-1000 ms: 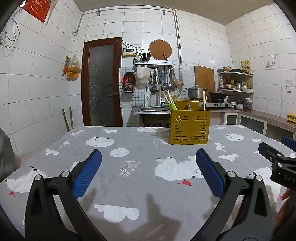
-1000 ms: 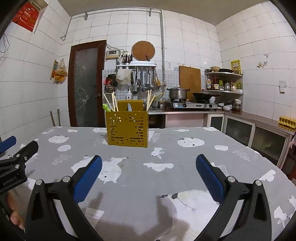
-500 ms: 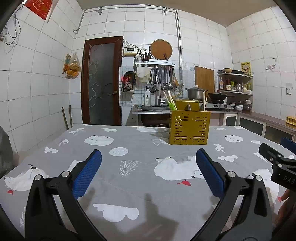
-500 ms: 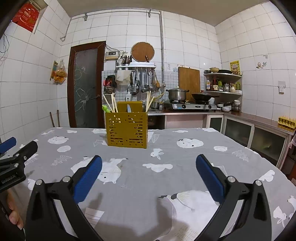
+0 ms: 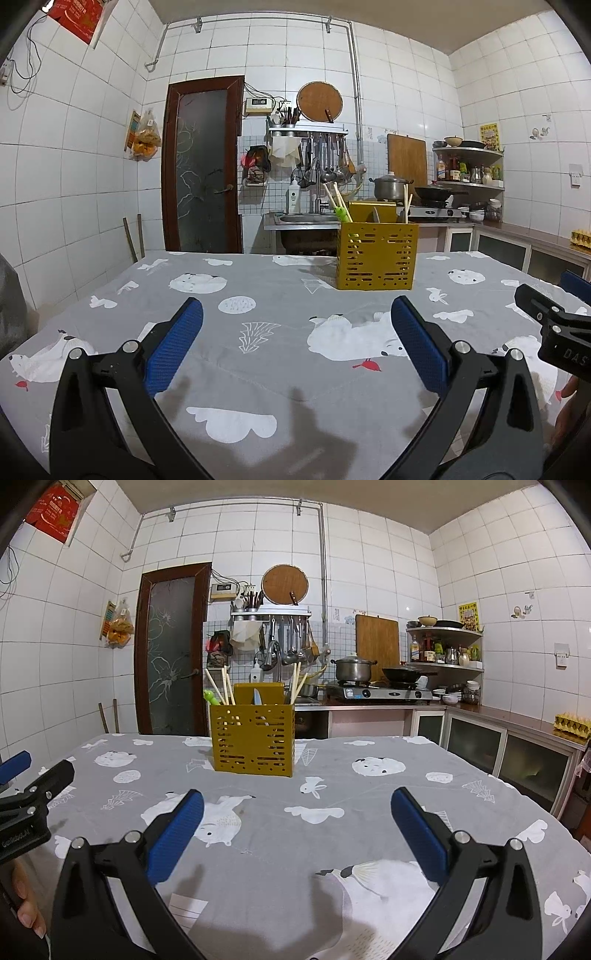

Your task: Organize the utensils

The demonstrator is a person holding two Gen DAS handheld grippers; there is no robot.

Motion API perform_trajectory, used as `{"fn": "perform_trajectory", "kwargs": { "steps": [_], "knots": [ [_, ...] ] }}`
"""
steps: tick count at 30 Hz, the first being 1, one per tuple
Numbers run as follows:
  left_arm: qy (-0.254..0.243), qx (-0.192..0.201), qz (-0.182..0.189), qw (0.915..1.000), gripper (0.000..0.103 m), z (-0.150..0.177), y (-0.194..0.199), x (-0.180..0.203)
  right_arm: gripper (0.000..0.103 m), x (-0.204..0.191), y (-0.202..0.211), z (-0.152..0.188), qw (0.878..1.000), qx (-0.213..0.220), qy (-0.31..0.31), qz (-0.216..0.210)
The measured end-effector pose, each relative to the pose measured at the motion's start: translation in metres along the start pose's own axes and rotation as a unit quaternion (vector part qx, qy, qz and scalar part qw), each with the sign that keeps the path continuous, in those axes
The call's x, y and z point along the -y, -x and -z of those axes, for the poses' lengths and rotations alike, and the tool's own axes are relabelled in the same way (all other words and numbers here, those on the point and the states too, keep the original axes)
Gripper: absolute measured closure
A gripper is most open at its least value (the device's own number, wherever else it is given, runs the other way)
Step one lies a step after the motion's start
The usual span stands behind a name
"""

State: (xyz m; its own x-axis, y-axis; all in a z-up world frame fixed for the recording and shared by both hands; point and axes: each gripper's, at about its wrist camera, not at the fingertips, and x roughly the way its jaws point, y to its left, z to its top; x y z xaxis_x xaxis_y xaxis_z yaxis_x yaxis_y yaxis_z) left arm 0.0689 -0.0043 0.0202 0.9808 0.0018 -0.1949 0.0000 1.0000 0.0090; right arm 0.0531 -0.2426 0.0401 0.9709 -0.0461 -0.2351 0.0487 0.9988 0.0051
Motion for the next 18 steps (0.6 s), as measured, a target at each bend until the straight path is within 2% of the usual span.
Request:
{"fn": "perform_trajectory", "kwargs": {
  "steps": [18],
  "knots": [
    [-0.003,0.002,0.000,1.0000,0.004,-0.0005,0.0010,0.0005,0.004,0.0002,-0.0001,0.0004,1.000,0.001,0.001,0.000]
  ]
}}
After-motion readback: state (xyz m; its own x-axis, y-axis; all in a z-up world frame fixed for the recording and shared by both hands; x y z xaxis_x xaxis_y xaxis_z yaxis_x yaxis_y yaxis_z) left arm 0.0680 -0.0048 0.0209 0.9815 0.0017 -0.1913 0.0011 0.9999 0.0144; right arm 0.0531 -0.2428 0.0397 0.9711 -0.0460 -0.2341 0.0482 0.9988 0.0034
